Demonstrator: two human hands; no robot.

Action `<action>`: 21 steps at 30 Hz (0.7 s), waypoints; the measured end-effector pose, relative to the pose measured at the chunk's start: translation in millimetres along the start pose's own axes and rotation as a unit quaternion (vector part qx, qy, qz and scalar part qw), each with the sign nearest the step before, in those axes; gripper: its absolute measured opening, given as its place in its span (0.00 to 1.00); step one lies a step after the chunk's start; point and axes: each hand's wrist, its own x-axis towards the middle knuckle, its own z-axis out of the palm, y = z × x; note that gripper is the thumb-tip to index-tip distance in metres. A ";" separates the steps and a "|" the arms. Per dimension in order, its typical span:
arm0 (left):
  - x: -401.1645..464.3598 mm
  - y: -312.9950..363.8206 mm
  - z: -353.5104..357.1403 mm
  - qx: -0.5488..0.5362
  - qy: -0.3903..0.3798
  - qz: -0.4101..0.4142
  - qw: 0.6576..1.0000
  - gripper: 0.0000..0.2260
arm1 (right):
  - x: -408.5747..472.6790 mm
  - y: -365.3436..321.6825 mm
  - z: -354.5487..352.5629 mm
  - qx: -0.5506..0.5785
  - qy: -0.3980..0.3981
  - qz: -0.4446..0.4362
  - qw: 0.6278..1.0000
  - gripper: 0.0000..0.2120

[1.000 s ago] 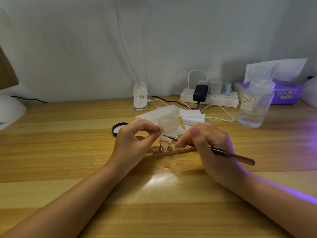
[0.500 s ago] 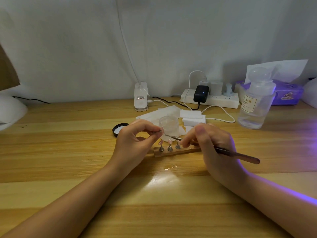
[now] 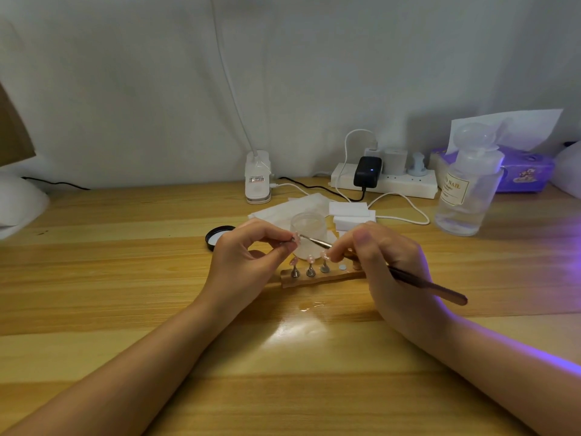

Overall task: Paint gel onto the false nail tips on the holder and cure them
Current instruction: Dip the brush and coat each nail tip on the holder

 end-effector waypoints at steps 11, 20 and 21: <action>0.0 0.6 0.2 0.001 0.007 -0.009 1.000 0.06 | -0.6 0.0 0.1 -0.001 0.004 -0.025 1.000 0.16; -1.0 1.7 -0.4 0.005 -0.004 -0.024 1.000 0.07 | -1.7 2.4 0.9 -0.019 -0.020 -0.042 0.999 0.24; -1.0 1.6 -0.4 0.005 -0.005 -0.025 1.000 0.07 | -2.0 2.0 0.7 -0.011 -0.019 -0.043 0.999 0.22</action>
